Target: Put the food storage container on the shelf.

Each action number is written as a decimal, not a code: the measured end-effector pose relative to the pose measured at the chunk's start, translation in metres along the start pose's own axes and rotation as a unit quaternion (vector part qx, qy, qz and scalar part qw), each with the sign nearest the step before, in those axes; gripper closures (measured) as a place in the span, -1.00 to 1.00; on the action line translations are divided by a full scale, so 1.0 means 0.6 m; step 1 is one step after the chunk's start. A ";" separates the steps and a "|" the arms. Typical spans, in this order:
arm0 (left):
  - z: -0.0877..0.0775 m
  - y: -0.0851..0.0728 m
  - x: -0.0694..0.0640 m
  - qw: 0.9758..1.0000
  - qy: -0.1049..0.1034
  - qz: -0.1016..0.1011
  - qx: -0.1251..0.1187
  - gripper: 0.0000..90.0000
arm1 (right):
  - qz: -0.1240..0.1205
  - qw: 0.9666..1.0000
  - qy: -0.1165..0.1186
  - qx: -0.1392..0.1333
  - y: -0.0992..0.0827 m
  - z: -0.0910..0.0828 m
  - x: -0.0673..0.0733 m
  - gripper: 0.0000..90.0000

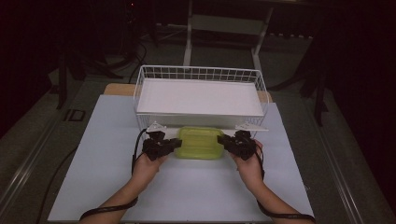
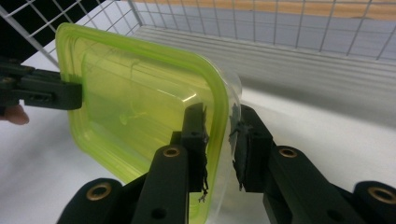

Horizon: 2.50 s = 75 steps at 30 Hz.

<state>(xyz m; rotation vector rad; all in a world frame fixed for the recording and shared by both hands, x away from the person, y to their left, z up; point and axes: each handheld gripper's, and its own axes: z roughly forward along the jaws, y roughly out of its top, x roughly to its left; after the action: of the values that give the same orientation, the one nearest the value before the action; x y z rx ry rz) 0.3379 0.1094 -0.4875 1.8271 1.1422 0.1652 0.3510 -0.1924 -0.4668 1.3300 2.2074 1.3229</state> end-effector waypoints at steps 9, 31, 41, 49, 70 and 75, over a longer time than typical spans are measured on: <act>0.016 0.001 0.012 1.000 0.006 -0.009 0.008 0.79 | -0.003 1.000 -0.010 0.003 0.000 0.022 -0.010 0.67; 0.030 0.001 0.027 1.000 0.017 -0.009 -0.009 0.70 | -0.037 0.998 -0.042 -0.007 0.004 0.049 -0.006 0.47; 0.037 0.004 0.030 0.999 0.032 -0.011 -0.018 0.53 | -0.086 0.992 -0.088 -0.014 0.000 0.064 0.003 0.25; 0.043 0.006 0.036 0.999 0.040 -0.010 -0.013 0.21 | -0.096 0.990 -0.103 -0.008 -0.004 0.076 -0.003 0.10; -0.027 -0.005 -0.007 0.996 0.004 0.063 -0.057 -0.27 | -0.109 0.993 -0.040 -0.025 -0.013 0.026 0.048 0.04; -0.057 -0.018 -0.012 0.993 -0.021 0.079 -0.086 -0.43 | -0.107 0.994 -0.031 -0.022 -0.028 0.018 0.059 0.11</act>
<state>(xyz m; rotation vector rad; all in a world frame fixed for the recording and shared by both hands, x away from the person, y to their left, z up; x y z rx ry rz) 0.3088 0.1271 -0.4745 1.7583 0.9245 0.3060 0.3280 -0.1606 -0.4785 1.0683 2.1948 1.2279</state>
